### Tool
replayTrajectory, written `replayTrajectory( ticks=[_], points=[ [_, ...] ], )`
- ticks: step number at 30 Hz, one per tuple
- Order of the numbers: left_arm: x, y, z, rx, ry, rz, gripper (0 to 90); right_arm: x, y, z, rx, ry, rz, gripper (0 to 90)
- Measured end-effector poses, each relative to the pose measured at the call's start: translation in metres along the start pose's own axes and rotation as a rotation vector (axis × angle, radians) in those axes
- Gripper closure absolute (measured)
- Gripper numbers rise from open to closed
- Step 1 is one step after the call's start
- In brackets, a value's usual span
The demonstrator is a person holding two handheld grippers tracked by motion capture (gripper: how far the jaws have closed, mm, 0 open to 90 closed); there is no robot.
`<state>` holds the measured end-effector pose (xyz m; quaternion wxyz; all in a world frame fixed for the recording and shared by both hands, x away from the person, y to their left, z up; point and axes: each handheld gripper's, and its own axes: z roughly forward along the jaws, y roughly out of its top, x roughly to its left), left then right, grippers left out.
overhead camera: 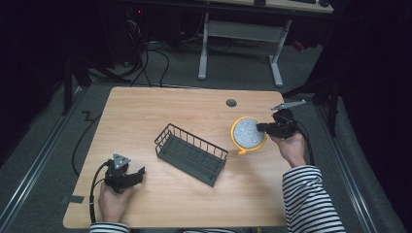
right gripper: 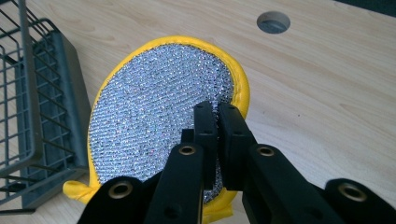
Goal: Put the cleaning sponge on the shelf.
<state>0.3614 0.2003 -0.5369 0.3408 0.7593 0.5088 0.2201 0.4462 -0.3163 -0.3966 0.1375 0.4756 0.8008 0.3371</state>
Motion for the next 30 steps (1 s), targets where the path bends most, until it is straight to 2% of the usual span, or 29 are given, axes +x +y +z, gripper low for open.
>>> replayTrajectory(
  ticks=[5,9,16,24,30],
  points=[
    [0.000,0.000,0.000,0.000,-0.002,0.001,27.8,0.005,0.004,-0.006,-0.025,0.002,-0.012,87.5],
    [0.000,0.000,0.000,0.001,-0.006,0.001,27.7,0.012,0.010,-0.008,-0.040,0.025,-0.017,87.4],
    [0.000,0.000,0.000,0.001,-0.006,0.001,27.7,0.025,0.021,-0.012,-0.056,0.035,-0.054,87.4],
    [0.000,0.000,0.000,0.001,-0.006,0.001,27.7,0.053,0.033,-0.008,-0.055,0.064,-0.123,87.3],
    [0.000,0.000,0.000,0.001,-0.006,0.001,27.7,0.081,0.046,0.005,-0.036,0.094,-0.195,87.3]
  ],
)
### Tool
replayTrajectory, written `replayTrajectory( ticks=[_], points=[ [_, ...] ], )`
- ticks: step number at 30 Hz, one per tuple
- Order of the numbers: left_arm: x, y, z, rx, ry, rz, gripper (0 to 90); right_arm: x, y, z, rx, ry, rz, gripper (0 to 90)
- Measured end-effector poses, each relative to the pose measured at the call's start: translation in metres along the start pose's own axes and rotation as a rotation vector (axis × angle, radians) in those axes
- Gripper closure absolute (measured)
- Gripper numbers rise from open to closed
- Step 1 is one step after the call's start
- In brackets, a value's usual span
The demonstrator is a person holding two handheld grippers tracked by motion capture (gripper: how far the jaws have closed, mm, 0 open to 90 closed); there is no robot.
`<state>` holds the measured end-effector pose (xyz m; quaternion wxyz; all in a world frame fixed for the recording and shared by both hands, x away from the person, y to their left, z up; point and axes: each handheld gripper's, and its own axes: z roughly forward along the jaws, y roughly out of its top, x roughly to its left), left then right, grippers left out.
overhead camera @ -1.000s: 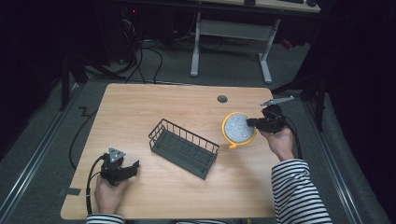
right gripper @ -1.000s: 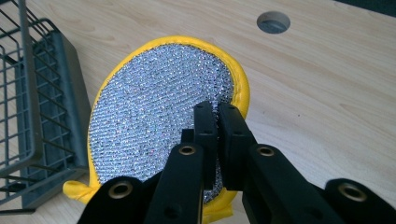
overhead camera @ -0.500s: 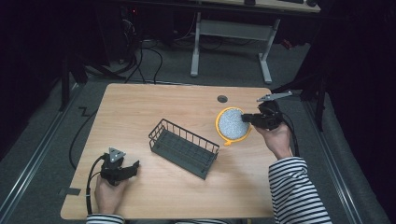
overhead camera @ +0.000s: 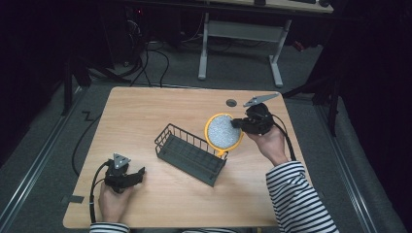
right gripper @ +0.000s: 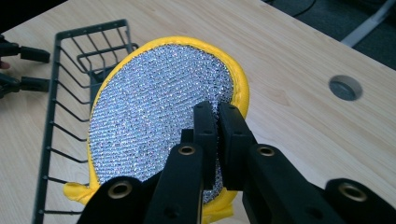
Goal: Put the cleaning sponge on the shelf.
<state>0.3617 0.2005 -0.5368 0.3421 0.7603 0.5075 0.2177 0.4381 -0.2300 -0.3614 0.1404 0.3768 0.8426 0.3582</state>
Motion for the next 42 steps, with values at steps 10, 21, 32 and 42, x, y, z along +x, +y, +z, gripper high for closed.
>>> replayTrajectory(
  ticks=[10,21,32,42],
  points=[
    [0.000,0.000,0.000,0.000,-0.001,0.001,27.6,0.021,0.010,0.022,0.022,0.033,-0.037,87.1],
    [0.000,0.000,0.000,-0.001,0.000,0.001,27.6,0.030,0.013,0.032,0.038,0.042,-0.056,87.0],
    [0.000,0.000,0.000,-0.001,-0.001,0.000,27.6,0.039,0.013,0.041,0.044,0.040,-0.082,86.7],
    [0.000,0.000,0.000,-0.001,-0.001,0.001,27.6,0.048,0.011,0.043,0.058,0.034,-0.117,86.6]
  ],
)
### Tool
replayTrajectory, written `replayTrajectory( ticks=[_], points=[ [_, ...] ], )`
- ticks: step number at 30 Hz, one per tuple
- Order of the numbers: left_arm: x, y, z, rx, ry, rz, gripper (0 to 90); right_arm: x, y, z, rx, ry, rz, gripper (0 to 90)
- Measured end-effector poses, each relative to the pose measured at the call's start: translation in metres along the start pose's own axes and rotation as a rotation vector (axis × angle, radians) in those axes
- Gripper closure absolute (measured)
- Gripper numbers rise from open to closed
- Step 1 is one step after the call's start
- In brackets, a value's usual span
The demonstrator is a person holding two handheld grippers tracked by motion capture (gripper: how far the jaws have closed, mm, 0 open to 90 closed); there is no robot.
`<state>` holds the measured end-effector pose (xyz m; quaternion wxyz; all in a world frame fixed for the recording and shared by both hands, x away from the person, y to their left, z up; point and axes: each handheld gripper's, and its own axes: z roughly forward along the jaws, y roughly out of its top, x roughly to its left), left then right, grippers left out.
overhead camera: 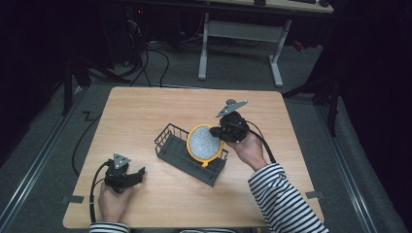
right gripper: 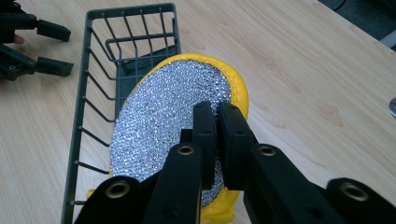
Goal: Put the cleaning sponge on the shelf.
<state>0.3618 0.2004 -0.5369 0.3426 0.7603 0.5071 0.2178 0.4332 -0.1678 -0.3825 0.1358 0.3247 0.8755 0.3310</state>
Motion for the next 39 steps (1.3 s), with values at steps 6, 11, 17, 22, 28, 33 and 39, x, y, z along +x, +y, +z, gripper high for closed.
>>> replayTrajectory(
  ticks=[6,11,17,22,28,33,39],
  points=[
    [0.000,0.000,0.000,0.002,-0.001,0.000,27.6,0.007,0.000,0.005,0.011,0.011,-0.018,86.9],
    [0.000,0.000,0.000,0.001,-0.001,-0.001,27.6,0.011,0.000,0.011,0.017,0.031,-0.024,86.9],
    [0.000,0.000,0.000,-0.002,0.000,-0.002,27.6,0.017,-0.001,0.017,0.033,0.049,-0.031,86.8],
    [0.000,0.000,0.000,-0.002,0.000,-0.002,27.6,0.020,-0.001,0.020,0.042,0.059,-0.035,86.5],
    [0.000,0.000,0.000,-0.001,0.000,-0.001,27.7,0.016,-0.003,0.018,0.011,0.072,0.004,75.8],
    [0.000,0.000,0.000,-0.001,0.000,-0.001,27.6,0.013,-0.007,0.014,-0.025,0.048,0.029,55.7],
    [0.000,0.000,0.000,-0.001,0.000,-0.001,27.6,0.004,-0.011,0.004,-0.064,0.035,0.076,49.8]
  ],
)
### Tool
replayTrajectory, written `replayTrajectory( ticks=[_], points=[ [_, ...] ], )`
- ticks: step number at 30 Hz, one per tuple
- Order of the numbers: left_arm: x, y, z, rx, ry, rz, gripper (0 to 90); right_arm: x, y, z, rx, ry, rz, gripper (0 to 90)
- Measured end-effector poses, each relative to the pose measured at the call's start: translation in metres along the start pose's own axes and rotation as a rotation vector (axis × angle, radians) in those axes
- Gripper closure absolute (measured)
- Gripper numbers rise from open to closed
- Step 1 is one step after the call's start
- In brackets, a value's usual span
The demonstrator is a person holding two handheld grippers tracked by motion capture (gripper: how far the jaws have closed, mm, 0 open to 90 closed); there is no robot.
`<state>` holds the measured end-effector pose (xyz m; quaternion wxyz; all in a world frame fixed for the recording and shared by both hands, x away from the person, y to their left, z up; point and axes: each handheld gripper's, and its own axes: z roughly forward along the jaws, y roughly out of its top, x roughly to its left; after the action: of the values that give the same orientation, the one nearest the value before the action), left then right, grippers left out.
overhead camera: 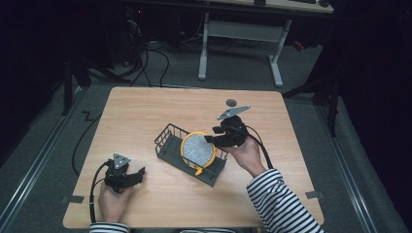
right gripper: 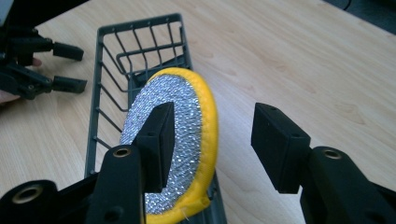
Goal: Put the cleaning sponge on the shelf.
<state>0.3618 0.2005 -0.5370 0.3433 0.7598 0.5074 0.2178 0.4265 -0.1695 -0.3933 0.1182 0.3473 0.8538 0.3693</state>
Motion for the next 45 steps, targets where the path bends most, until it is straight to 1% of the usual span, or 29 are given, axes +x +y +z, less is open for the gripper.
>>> replayTrajectory(
  ticks=[3,10,12,15,21,23,31,34,38,42,45],
  points=[
    [0.000,0.000,0.000,0.000,0.000,0.000,27.7,-0.005,-0.001,-0.011,-0.026,-0.011,0.024,49.3],
    [0.000,0.000,0.000,0.000,0.000,0.000,27.7,-0.017,-0.006,-0.029,-0.063,-0.034,0.064,49.3],
    [0.000,0.000,0.000,0.000,0.000,0.000,27.6,-0.020,-0.008,-0.034,-0.072,-0.042,0.067,49.2],
    [0.000,0.000,0.000,0.000,0.000,0.000,27.6,-0.025,-0.012,-0.042,-0.076,-0.055,0.082,49.0],
    [0.000,0.000,0.000,0.000,0.000,0.000,27.6,-0.032,-0.019,-0.054,-0.085,-0.081,0.086,48.8],
    [0.000,0.000,0.000,0.000,0.000,0.000,27.7,-0.033,-0.022,-0.058,-0.082,-0.089,0.094,48.9],
    [0.000,0.000,0.000,-0.001,-0.001,-0.001,27.6,-0.041,-0.032,-0.074,-0.098,-0.118,0.115,49.1],
    [0.000,0.000,0.000,-0.001,-0.001,-0.001,27.6,-0.045,-0.038,-0.082,-0.119,-0.126,0.134,49.4],
    [0.000,0.000,0.000,0.000,-0.001,-0.001,27.7,-0.051,-0.049,-0.089,-0.113,-0.143,0.163,49.6],
    [0.000,0.000,0.000,-0.001,-0.001,-0.002,27.7,-0.057,-0.061,-0.097,-0.135,-0.149,0.192,49.8],
    [0.000,0.000,0.000,-0.001,-0.001,-0.002,27.7,-0.061,-0.072,-0.101,-0.137,-0.161,0.217,49.9]
  ],
)
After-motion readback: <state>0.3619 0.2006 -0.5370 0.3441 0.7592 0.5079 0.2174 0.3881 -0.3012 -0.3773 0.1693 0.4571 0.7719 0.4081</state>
